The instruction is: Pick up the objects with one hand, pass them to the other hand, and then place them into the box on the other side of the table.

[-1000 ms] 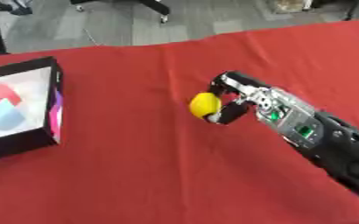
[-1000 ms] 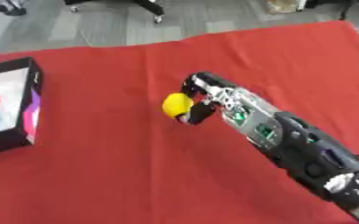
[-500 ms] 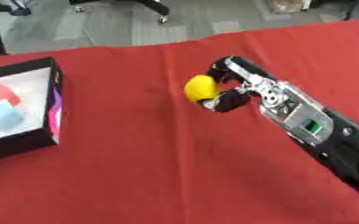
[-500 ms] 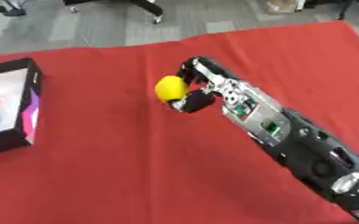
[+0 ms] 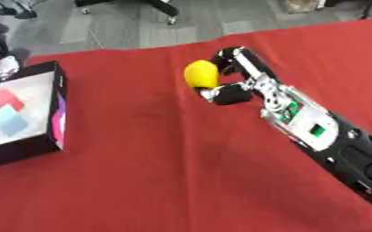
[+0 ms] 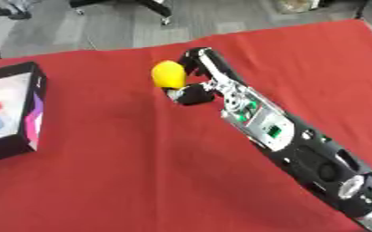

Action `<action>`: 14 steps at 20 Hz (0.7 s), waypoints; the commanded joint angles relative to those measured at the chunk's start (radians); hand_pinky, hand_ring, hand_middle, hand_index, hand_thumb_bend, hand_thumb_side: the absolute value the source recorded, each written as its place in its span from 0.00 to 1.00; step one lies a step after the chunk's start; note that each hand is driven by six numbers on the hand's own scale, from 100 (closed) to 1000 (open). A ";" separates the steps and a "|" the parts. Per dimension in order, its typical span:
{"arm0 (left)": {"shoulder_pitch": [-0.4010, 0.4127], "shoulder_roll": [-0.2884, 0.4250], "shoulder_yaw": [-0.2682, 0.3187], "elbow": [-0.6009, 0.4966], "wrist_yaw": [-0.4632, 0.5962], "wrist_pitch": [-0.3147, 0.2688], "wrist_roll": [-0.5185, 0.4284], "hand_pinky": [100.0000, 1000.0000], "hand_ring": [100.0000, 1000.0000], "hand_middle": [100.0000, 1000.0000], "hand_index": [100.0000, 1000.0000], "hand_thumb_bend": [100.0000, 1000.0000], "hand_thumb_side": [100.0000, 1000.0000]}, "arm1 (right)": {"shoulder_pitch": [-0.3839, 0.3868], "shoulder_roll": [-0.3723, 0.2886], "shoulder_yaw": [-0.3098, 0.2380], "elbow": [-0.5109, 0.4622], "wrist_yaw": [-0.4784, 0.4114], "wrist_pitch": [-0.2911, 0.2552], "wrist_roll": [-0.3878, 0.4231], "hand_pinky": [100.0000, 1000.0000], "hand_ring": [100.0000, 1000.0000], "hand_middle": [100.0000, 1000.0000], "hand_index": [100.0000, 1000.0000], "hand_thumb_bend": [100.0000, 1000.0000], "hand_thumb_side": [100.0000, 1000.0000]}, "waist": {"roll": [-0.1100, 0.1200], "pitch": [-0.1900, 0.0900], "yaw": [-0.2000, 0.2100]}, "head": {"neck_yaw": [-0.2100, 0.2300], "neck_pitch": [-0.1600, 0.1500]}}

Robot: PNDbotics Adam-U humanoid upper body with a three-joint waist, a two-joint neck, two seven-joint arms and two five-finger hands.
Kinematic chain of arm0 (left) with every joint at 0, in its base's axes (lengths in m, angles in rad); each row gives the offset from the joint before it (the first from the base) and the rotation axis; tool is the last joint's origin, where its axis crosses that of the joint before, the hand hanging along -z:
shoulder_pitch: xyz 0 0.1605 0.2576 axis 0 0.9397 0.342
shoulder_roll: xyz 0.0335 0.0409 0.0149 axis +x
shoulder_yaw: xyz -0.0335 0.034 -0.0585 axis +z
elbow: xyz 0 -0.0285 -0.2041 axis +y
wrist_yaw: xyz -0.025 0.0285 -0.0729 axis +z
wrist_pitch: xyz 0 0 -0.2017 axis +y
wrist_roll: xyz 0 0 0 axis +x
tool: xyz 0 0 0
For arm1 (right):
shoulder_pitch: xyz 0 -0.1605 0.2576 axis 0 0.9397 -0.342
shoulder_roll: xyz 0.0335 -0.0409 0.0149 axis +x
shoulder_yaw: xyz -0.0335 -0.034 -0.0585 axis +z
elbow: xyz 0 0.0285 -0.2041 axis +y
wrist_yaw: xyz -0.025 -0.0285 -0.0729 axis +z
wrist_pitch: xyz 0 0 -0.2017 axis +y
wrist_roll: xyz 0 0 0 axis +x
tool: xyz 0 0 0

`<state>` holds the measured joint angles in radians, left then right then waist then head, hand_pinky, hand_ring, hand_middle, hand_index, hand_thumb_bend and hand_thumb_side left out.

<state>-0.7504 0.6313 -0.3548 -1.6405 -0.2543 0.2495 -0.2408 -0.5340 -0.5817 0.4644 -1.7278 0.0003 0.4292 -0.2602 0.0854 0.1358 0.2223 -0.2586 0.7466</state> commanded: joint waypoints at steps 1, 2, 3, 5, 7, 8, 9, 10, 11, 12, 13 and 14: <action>-0.042 0.007 -0.031 -0.049 -0.004 -0.004 -0.077 0.79 0.67 0.66 0.79 0.29 0.48 | -0.026 0.005 0.002 0.005 -0.031 -0.025 -0.036 0.68 0.66 0.35 0.51 0.30 0.00 | 0.016 -0.039 0.004 | -0.003 -0.001; -0.050 0.002 -0.040 -0.055 -0.006 -0.003 -0.096 0.79 0.68 0.66 0.79 0.29 0.48 | -0.028 0.008 0.004 0.008 -0.039 -0.034 -0.045 0.68 0.66 0.35 0.51 0.30 0.00 | 0.017 -0.040 0.005 | -0.004 -0.001; -0.058 -0.004 -0.049 -0.059 -0.008 -0.001 -0.113 0.79 0.68 0.67 0.79 0.29 0.48 | -0.029 0.012 0.006 0.013 -0.046 -0.042 -0.055 0.68 0.66 0.35 0.51 0.29 0.00 | 0.019 -0.041 0.006 | -0.006 -0.001; -0.072 -0.018 -0.065 -0.062 -0.012 0.002 -0.138 0.79 0.68 0.67 0.79 0.29 0.48 | -0.032 0.018 0.010 0.021 -0.063 -0.058 -0.072 0.68 0.66 0.35 0.51 0.29 0.00 | 0.024 -0.043 0.010 | -0.011 -0.001; -0.083 -0.032 -0.082 -0.062 -0.012 0.004 -0.159 0.79 0.68 0.68 0.80 0.29 0.48 | -0.036 0.022 0.016 0.027 -0.073 -0.069 -0.080 0.68 0.66 0.35 0.51 0.29 0.00 | 0.028 -0.044 0.013 | -0.013 0.000; -0.088 -0.039 -0.090 -0.060 -0.013 0.005 -0.167 0.79 0.68 0.68 0.81 0.29 0.48 | -0.037 0.023 0.018 0.028 -0.077 -0.074 -0.081 0.68 0.66 0.35 0.51 0.29 0.00 | 0.030 -0.045 0.015 | -0.015 0.001; -0.094 -0.047 -0.099 -0.058 -0.014 0.005 -0.176 0.79 0.68 0.68 0.81 0.29 0.48 | -0.038 0.025 0.020 0.029 -0.081 -0.079 -0.081 0.68 0.66 0.35 0.51 0.29 0.00 | 0.032 -0.046 0.016 | -0.017 0.001; -0.101 -0.054 -0.109 -0.055 -0.016 0.004 -0.184 0.79 0.68 0.69 0.81 0.30 0.48 | -0.039 0.026 0.021 0.030 -0.084 -0.083 -0.081 0.68 0.66 0.35 0.51 0.29 0.00 | 0.033 -0.046 0.017 | -0.018 0.001; -0.109 -0.063 -0.120 -0.051 -0.020 0.003 -0.193 0.79 0.69 0.69 0.82 0.30 0.48 | -0.040 0.027 0.023 0.031 -0.087 -0.086 -0.080 0.67 0.66 0.35 0.51 0.29 0.00 | 0.034 -0.047 0.019 | -0.018 0.002; -0.116 -0.072 -0.131 -0.045 -0.026 0.001 -0.201 0.79 0.69 0.70 0.82 0.30 0.47 | -0.041 0.028 0.024 0.031 -0.090 -0.089 -0.078 0.67 0.66 0.35 0.51 0.29 0.00 | 0.034 -0.048 0.019 | -0.018 0.002; -0.122 -0.081 -0.140 -0.039 -0.032 0.000 -0.209 0.79 0.69 0.71 0.83 0.31 0.47 | -0.042 0.030 0.024 0.030 -0.092 -0.092 -0.077 0.67 0.66 0.35 0.51 0.29 0.00 | 0.035 -0.048 0.020 | -0.018 0.002; -0.129 -0.090 -0.150 -0.031 -0.040 -0.002 -0.215 0.79 0.70 0.72 0.83 0.31 0.46 | -0.042 0.031 0.025 0.030 -0.094 -0.095 -0.076 0.67 0.66 0.35 0.51 0.29 0.00 | 0.035 -0.049 0.020 | -0.017 0.002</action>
<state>-0.8572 0.5360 -0.5027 -1.6719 -0.2862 0.2490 -0.4455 -0.5550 -0.5479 0.4949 -1.6890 -0.0854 0.3416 -0.3364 0.1096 0.1253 0.2407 -0.2752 0.7468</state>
